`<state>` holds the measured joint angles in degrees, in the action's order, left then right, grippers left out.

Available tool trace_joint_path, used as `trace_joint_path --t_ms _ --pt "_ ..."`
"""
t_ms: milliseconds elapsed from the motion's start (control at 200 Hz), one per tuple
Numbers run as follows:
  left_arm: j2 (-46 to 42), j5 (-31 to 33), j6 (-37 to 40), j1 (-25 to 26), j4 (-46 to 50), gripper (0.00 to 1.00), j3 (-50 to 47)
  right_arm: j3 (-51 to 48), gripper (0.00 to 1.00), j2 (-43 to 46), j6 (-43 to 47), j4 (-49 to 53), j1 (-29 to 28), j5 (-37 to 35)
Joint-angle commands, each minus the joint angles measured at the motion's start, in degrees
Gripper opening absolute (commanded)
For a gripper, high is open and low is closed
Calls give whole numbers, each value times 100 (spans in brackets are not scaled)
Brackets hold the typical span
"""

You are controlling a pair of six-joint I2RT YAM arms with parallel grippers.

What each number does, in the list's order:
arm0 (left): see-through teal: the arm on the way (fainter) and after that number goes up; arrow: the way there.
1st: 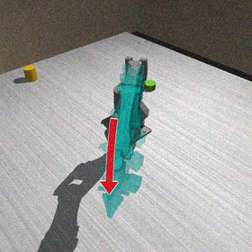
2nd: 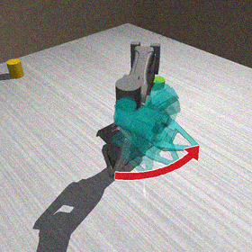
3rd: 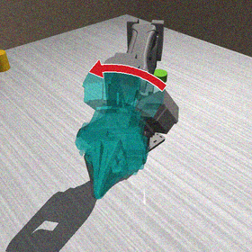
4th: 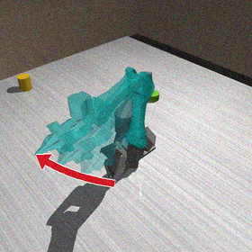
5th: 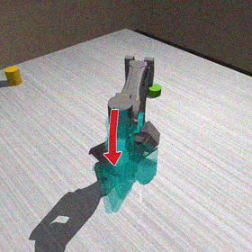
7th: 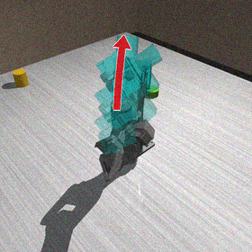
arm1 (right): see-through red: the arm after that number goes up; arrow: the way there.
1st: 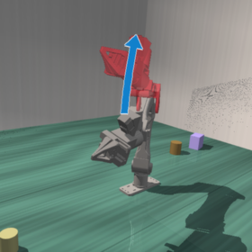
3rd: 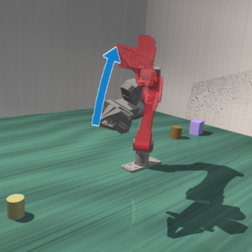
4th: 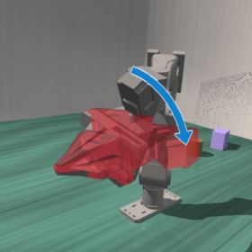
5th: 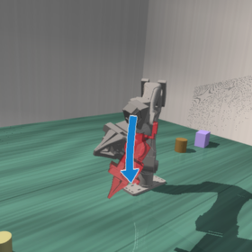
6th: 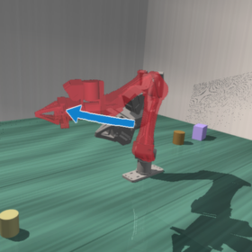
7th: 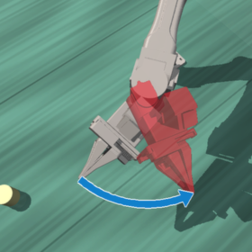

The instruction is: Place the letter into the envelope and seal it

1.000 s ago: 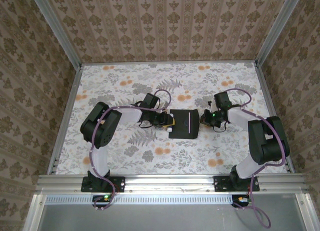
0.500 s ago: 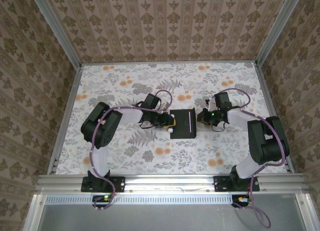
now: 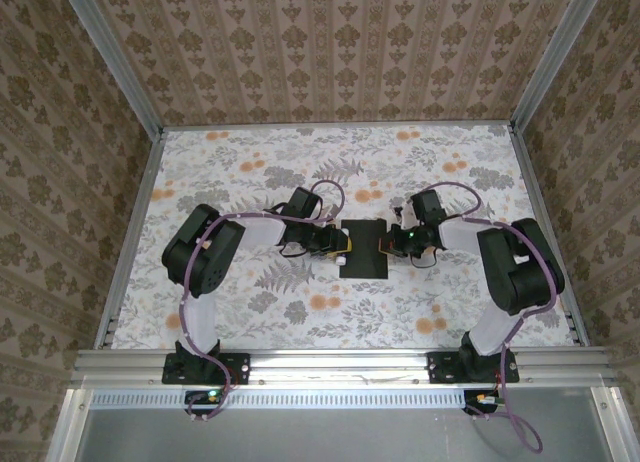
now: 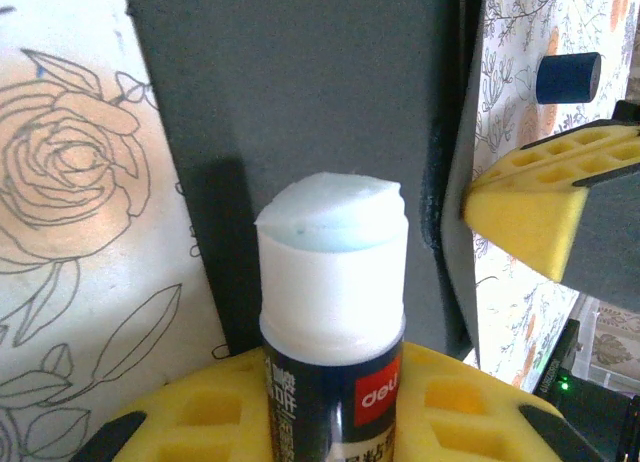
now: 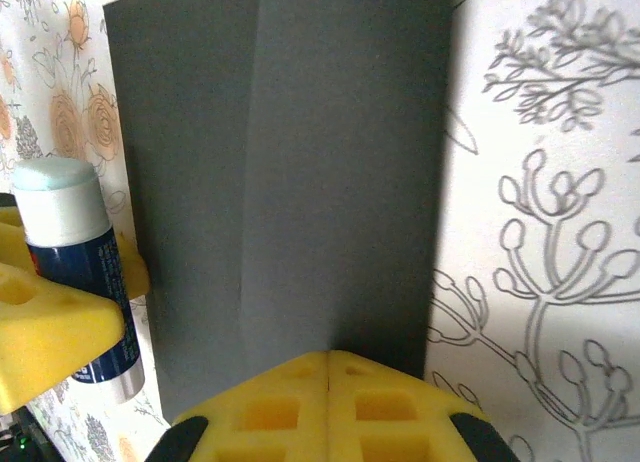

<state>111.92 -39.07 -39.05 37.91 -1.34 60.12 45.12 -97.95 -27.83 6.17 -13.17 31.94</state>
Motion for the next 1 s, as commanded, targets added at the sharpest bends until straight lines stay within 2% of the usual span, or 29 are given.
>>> trace_joint_path --t_ms 0,495,995 --pt "177 -38 -6 49 50 0 122 214 0 -122 -84 -91 -66 25" --pt "199 -66 2 50 51 0 149 480 0 -485 -219 -223 -173 58" --pt "230 -76 -6 49 28 0 139 269 0 -627 -287 -316 -179 -38"
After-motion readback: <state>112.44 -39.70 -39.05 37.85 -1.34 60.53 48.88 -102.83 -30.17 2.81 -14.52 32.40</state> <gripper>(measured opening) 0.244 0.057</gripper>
